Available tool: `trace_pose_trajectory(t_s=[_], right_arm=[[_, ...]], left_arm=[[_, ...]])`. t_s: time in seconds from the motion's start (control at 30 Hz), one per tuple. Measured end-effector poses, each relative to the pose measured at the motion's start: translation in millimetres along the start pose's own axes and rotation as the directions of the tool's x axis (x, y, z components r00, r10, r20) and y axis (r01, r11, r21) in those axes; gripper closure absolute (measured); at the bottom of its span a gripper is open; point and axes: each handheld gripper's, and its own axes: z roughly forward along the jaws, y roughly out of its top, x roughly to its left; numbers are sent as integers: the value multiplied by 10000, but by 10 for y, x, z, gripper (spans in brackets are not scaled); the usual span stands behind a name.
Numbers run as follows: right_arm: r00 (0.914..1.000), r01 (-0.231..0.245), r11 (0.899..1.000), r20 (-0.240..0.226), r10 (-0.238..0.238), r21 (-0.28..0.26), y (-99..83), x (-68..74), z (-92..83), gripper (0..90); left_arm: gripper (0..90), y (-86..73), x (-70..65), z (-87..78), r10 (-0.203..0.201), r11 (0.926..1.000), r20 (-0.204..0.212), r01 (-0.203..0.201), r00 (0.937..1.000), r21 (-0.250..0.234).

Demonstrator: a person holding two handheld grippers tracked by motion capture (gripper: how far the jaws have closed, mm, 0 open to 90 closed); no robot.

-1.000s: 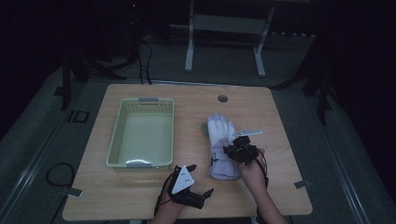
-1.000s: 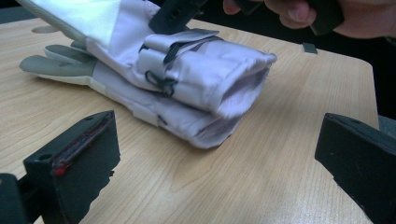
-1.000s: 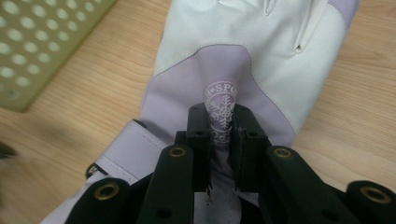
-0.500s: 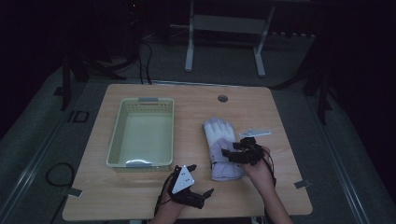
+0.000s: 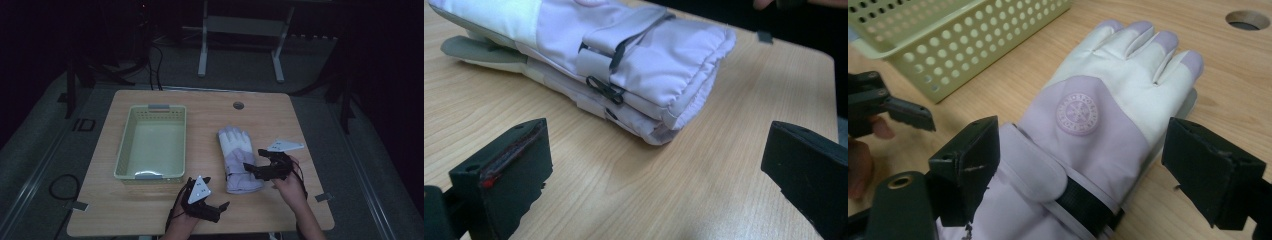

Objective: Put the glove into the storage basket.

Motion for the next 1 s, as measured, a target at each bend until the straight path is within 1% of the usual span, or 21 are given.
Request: trace_pose_trajectory(t_s=[0.07,0.13,0.17,0.2,0.23,0.3,0.37,0.43,0.53,0.6,0.63,0.67,0.7,0.73,0.77,0.8,0.83,0.87,0.9,0.93,1.0], right_arm=[[9992,-262,9992,-285,271,302,16,-91,-54,171],[9994,-200,9992,-280,210,359,20,-150,-93,174],[9998,-44,9991,-214,53,420,22,-176,-112,166],[9999,127,9994,-82,-125,326,22,-203,-141,164],[9999,132,9995,-23,-131,289,24,-220,-159,164],[9999,35,9995,-137,-31,304,30,-285,-194,146],[9998,-170,9995,44,169,256,42,-340,-219,125],[9997,-243,9997,-15,243,49,54,-362,-240,118],[10000,-22,10000,11,22,-42,61,-371,-231,110],[10000,34,10000,74,-34,-37,65,-378,-223,110],[9999,25,9997,100,-23,-255,79,-407,-220,195],[9996,131,9993,253,-122,-337,85,-415,-220,243],[9995,169,9991,290,-158,-396,95,-420,-211,270],[9992,233,9986,326,-217,-482,105,-421,-203,339],[9991,286,9985,339,-270,-457,116,-421,-190,421],[9989,288,9988,373,-274,-393,128,-416,-173,444],[9989,288,9988,373,-274,-393,128,-416,-173,444],[9988,319,9991,371,-308,-289,146,-412,-119,468],[9991,255,9994,343,-246,-249,149,-414,-85,473],[9993,207,9995,322,-200,-220,147,-419,-49,481],[9996,121,9999,240,-119,-74,131,-427,24,486]], left_arm=[[2,39,-20,-24,22,9997,142,-18,9999,-256],[2,103,-18,-41,-24,9997,407,34,9992,-247],[2,143,-14,-55,-147,9994,503,162,9986,-290],[2,168,-8,-62,-286,9991,596,304,9978,-297],[2,212,-3,-71,-550,9979,719,572,9959,-298],[2,275,0,-85,-641,9968,835,678,9944,-419],[2,362,6,-72,-629,9973,900,661,9940,-331],[2,476,24,-44,-698,9966,1061,740,9919,-364],[2,647,46,13,-436,9984,1048,471,9935,-309],[2,647,46,13,-436,9984,1048,471,9935,-309],[2,792,79,87,-239,9996,777,251,9967,-150],[2,895,117,160,-285,9995,617,292,9977,-109],[2,938,141,185,-359,9991,551,371,9978,-202],[2,938,141,185,-359,9991,551,371,9978,-202],[2,1017,200,246,-530,9984,350,537,9980,-187],[2,1053,227,280,-567,9983,87,568,9984,-127],[2,1053,227,280,-567,9983,87,568,9984,-127],[12,1109,307,352,-801,9968,-98,802,9967,45],[68,1120,350,384,-934,9956,-260,935,9953,45],[107,1125,396,423,-1108,9937,-299,1112,9934,124],[132,1118,466,508,-1471,9879,-550,1494,9876,414]])
